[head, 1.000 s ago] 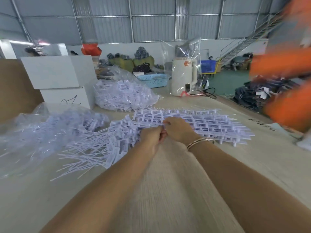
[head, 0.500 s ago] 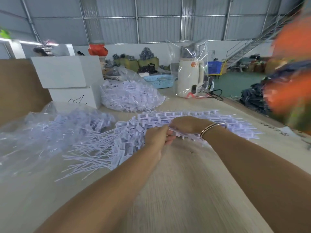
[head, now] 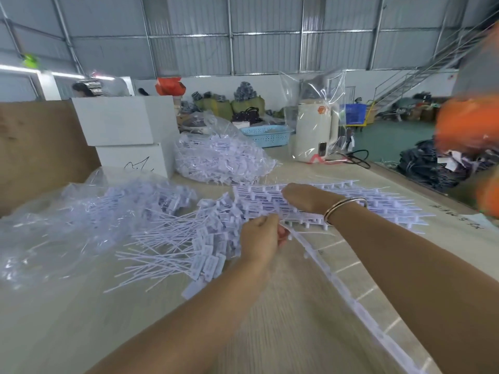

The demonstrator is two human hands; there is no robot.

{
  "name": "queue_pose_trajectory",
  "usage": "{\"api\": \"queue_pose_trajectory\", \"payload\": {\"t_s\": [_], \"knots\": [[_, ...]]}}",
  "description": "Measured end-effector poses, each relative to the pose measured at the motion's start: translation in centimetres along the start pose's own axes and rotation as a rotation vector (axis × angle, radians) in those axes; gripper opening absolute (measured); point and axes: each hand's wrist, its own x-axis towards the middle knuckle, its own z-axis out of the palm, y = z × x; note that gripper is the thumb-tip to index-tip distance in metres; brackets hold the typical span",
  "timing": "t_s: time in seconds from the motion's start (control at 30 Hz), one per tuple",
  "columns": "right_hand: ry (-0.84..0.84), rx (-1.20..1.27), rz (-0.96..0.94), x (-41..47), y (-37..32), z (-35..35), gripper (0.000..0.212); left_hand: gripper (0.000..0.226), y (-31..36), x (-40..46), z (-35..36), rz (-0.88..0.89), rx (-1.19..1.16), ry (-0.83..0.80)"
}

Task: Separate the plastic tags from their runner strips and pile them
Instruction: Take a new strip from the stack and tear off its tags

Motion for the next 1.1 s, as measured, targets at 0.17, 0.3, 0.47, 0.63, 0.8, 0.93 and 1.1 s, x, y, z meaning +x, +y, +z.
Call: {"api": "queue_pose_trajectory", "payload": {"t_s": [0.17, 0.3, 0.47, 0.63, 0.8, 0.93, 1.1], "knots": [[0.005, -0.094, -0.028, -0.8, 0.1, 0.4, 0.034, 0.033, 0.9, 0.4, -2.0, -0.035, -0.025, 0.044], [-0.011, -0.279, -0.126, -0.9, -0.9, 1.7, 0.033, 0.029, 1.8, -0.1, -2.0, -0.001, 0.0, 0.044], [-0.012, -0.107, -0.045, -0.7, -0.7, 2.5, 0.024, 0.042, 3.5, -1.0, -3.0, 0.142, -0.014, 0.051], [0.129, -0.093, -0.004, -0.6, -0.2, 2.1, 0.039, 0.017, 7.4, -0.4, -6.9, 0.109, -0.171, 0.019], [0.343, 0.172, 0.014, -1.4, -0.1, 0.4, 0.045, 0.013, 10.2, 0.5, -10.2, -0.073, -0.08, -0.164], [0.372, 0.265, -0.007, -2.7, -0.6, 1.0, 0.043, 0.03, 10.4, 0.7, -12.6, -0.186, 0.284, -0.311], [0.341, 0.361, -0.13, -4.4, -3.2, 3.1, 0.037, 0.041, 10.8, 0.3, -14.4, -0.12, 0.387, -0.312]]}}
